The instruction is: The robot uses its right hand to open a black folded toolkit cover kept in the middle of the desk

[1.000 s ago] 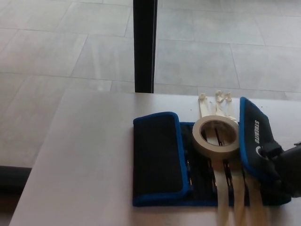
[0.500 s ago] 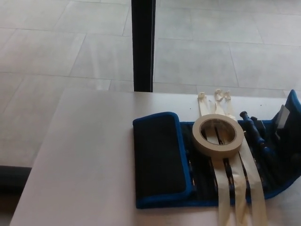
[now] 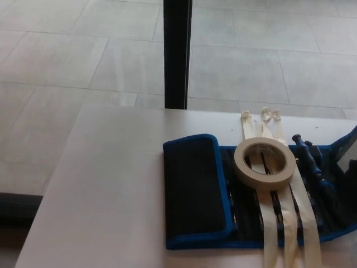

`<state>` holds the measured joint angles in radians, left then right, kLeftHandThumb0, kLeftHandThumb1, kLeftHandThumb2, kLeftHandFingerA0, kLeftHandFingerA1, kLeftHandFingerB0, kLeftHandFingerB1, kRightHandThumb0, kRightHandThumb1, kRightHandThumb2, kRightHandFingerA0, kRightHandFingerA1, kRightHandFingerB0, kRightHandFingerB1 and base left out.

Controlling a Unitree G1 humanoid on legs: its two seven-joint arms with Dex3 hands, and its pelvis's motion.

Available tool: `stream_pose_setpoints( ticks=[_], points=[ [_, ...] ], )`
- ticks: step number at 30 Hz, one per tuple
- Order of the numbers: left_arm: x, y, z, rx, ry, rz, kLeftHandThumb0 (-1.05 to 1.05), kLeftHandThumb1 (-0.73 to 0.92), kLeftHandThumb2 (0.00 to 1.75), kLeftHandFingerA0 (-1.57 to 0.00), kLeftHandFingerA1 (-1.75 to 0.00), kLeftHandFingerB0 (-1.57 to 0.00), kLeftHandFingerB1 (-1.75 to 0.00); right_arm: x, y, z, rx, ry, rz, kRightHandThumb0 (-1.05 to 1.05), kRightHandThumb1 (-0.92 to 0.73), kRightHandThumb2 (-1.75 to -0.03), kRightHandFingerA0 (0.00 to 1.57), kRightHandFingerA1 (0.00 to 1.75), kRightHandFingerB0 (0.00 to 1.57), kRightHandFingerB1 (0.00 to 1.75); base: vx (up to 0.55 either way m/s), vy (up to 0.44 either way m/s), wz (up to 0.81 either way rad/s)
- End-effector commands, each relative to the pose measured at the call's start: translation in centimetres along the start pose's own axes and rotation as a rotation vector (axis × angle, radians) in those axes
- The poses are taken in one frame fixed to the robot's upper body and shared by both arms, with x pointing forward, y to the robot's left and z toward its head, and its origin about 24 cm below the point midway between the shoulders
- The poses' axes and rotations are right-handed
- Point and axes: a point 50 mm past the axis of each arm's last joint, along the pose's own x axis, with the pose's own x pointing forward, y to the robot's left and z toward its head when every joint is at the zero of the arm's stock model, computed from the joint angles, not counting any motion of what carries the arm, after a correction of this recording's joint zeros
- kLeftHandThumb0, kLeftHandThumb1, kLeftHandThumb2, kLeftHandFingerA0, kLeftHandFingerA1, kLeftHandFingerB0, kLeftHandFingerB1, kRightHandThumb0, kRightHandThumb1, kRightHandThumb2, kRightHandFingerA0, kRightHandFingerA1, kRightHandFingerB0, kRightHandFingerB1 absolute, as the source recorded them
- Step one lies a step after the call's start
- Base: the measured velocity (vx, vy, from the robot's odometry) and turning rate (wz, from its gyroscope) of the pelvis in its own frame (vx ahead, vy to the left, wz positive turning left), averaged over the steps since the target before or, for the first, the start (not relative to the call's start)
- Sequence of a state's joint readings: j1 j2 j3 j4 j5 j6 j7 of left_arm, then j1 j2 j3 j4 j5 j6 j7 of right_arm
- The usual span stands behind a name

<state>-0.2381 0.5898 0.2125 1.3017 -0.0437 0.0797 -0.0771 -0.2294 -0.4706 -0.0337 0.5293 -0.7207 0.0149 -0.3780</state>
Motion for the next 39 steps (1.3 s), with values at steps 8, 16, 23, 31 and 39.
stream_pose_setpoints(
  ticks=[8,16,23,31,39],
  points=[
    [-0.1,1.1,-0.2,0.012,0.012,0.014,-1.05,0.41,1.48,-0.55,-1.09,-0.29,-0.95,-4.0,0.1,-9.2,0.889,0.827,0.234,-0.37,-0.67,-0.59,0.59,0.78,0.28,0.43,0.00,0.000,0.00],
    [-0.1,1.2,-0.3,0.010,0.013,0.014,-0.97,0.38,1.43,-0.45,-1.01,-0.24,-0.91,-4.1,-2.6,-10.5,1.280,0.988,0.257,-0.86,-0.61,-0.90,0.09,0.65,0.00,0.03,0.00,0.000,0.00],
    [-0.1,1.1,-0.3,0.013,0.013,0.016,-1.05,0.41,1.48,-0.50,-1.06,-0.30,-0.96,-2.5,-7.9,-11.6,1.321,0.879,0.103,-0.91,-0.66,-0.94,0.07,0.49,0.00,0.01,0.00,0.000,0.00],
    [-0.2,1.2,-0.4,0.005,0.014,0.012,-1.04,0.38,1.49,-0.46,-1.04,-0.20,-0.92,-1.9,-13.2,-14.7,1.250,0.859,-0.239,-0.36,-0.54,-1.06,0.02,0.53,0.00,0.51,0.00,0.000,0.00],
    [-0.1,1.2,-0.3,0.017,0.023,0.022,-1.05,0.40,1.49,-0.60,-1.09,-0.38,-0.98,-5.8,-10.4,-19.7,1.197,1.018,-0.451,-0.57,-0.60,-0.90,0.45,0.76,0.21,0.54,0.00,0.000,0.00]
  ],
)
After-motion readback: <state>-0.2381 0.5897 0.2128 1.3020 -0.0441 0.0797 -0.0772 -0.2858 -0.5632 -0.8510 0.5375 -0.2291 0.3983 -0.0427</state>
